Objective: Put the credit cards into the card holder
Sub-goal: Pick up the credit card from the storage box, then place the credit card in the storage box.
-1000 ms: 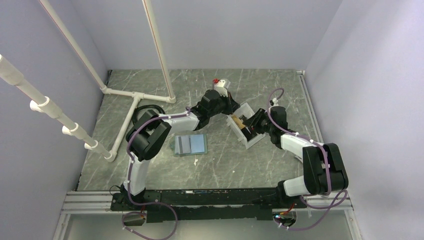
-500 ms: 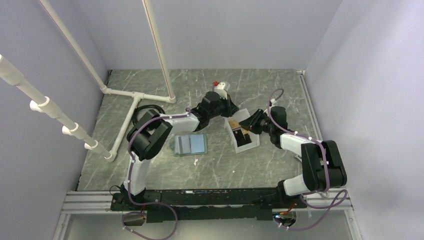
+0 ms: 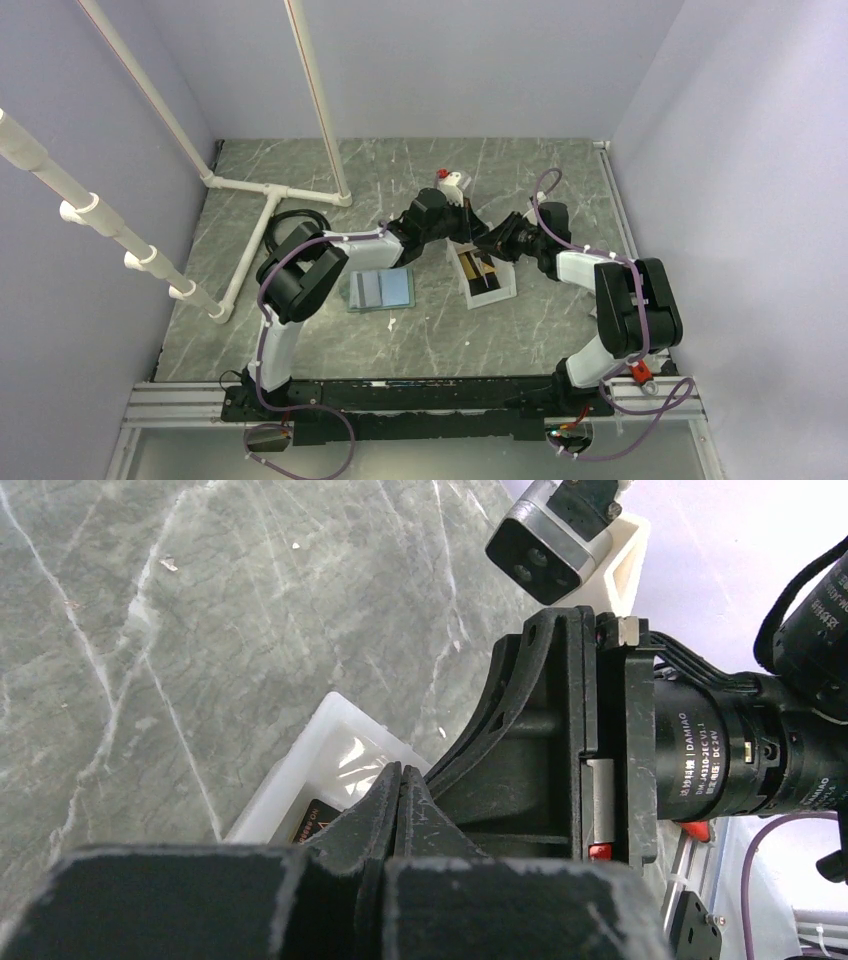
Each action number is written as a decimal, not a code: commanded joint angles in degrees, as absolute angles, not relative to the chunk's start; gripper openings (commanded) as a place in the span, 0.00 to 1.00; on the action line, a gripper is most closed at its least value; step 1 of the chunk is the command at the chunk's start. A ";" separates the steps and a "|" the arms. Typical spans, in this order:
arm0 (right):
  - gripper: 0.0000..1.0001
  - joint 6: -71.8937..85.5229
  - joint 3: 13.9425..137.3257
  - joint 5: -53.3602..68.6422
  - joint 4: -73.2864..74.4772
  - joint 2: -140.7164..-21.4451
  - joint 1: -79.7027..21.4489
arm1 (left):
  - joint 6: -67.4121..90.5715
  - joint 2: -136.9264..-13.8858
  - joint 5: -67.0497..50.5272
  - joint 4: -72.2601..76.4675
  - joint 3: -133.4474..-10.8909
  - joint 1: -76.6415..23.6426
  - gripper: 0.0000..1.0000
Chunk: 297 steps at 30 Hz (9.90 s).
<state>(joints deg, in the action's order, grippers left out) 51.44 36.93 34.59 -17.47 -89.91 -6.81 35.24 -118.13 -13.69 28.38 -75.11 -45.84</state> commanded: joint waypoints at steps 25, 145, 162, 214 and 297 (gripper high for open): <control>0.31 54.35 43.74 37.87 -6.68 -94.21 -6.59 | 43.89 -107.05 -11.36 -4.47 -73.69 -39.64 0.51; 0.00 32.78 29.27 52.64 -12.28 -59.89 6.24 | 65.11 -134.57 -68.96 42.49 -98.27 -37.79 0.51; 0.48 39.68 23.64 56.94 -17.05 -60.38 16.87 | 88.50 -139.42 -65.59 62.00 -97.72 -36.58 0.00; 0.36 56.14 23.75 62.14 -32.55 -61.96 16.72 | 92.83 -141.13 -64.49 66.97 -97.73 -37.62 0.00; 0.31 57.98 23.73 60.75 -31.16 -64.87 14.89 | 89.13 -138.96 -65.61 63.78 -97.17 -38.76 0.00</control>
<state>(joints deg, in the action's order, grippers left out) 59.53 22.22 61.56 -31.27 -64.27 15.05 87.85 -142.58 -64.90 58.57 -96.73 -38.54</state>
